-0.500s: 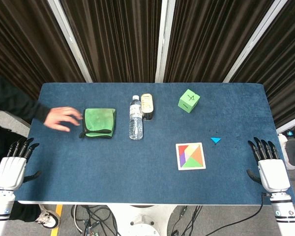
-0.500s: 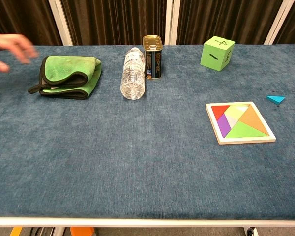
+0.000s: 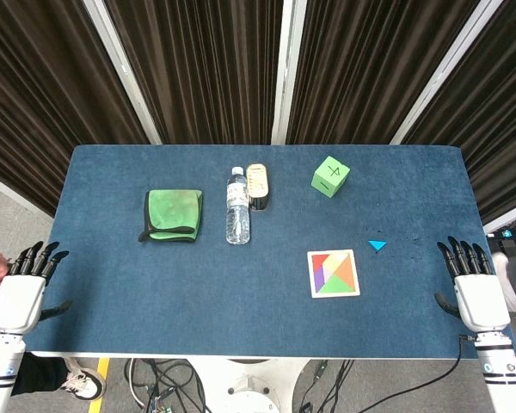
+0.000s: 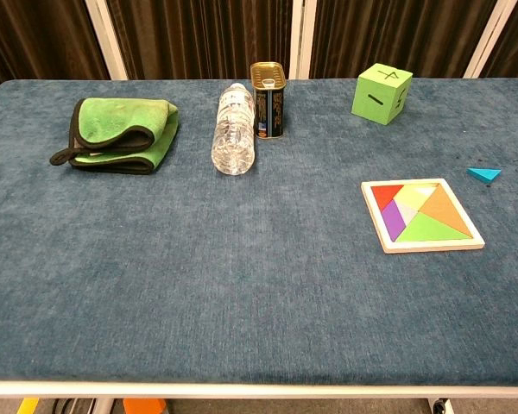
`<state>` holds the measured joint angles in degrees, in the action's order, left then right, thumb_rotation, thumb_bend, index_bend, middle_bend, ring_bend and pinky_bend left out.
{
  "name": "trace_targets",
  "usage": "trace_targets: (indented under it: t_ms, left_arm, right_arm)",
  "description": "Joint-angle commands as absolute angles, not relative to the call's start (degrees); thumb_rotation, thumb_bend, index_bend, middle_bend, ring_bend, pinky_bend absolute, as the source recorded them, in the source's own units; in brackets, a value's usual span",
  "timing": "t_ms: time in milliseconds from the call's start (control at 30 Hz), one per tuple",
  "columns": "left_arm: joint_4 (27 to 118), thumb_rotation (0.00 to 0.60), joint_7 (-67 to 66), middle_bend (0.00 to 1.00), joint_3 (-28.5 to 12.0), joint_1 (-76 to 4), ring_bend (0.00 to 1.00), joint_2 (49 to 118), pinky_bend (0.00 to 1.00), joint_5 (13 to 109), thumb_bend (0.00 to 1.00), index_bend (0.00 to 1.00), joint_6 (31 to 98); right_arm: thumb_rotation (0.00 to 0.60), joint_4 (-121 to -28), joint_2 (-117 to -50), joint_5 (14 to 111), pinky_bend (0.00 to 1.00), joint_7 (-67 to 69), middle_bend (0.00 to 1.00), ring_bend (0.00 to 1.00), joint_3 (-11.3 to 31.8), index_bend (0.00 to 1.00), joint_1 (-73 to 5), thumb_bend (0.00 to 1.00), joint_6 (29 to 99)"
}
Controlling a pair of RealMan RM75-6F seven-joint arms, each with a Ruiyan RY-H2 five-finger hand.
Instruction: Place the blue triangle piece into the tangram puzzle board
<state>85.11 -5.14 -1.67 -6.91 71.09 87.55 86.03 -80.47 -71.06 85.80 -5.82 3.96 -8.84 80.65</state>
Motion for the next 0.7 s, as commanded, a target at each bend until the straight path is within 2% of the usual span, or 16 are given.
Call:
trace_targets:
  t_ms: [33, 267, 567, 700]
  left_arm:
    - [85.25, 0.6, -5.04, 0.1, -1.58, -6.84, 0.01, 70.86, 0.11, 87.56, 0.03, 0.17, 85.97]
    - [85.2, 0.6, -4.53, 0.1, -1.5, -6.39, 0.01, 70.64, 0.11, 87.82, 0.03, 0.17, 86.61]
    - [83.9, 0.6, -1.94, 0.1, -1.29, -6.72, 0.01, 70.47, 0.11, 86.89, 0.03, 0.17, 84.49]
    - [83.27, 0.6, -1.32, 0.1, -1.29, -6.84, 0.01, 70.59, 0.11, 86.69, 0.04, 0.17, 83.99]
  right_arm:
    - [0.6, -79.55, -70.8, 84.33, 0.0, -6.46, 0.0, 0.0, 5.02, 0.0, -11.1, 0.12, 77.09]
    - [0.6, -76.94, -70.96, 81.45, 0.0, -6.06, 0.0, 0.0, 7.13, 0.0, -19.37, 0.12, 63.91]
    - [0.6, -72.92, -74.53, 78.2, 0.0, -6.46, 0.0, 0.0, 8.28, 0.0, -27.94, 0.13, 51.25]
    - [0.6, -72.08, -75.68, 77.3, 0.0, -7.38, 0.0, 0.0, 8.2, 0.0, -30.25, 0.13, 48.32]
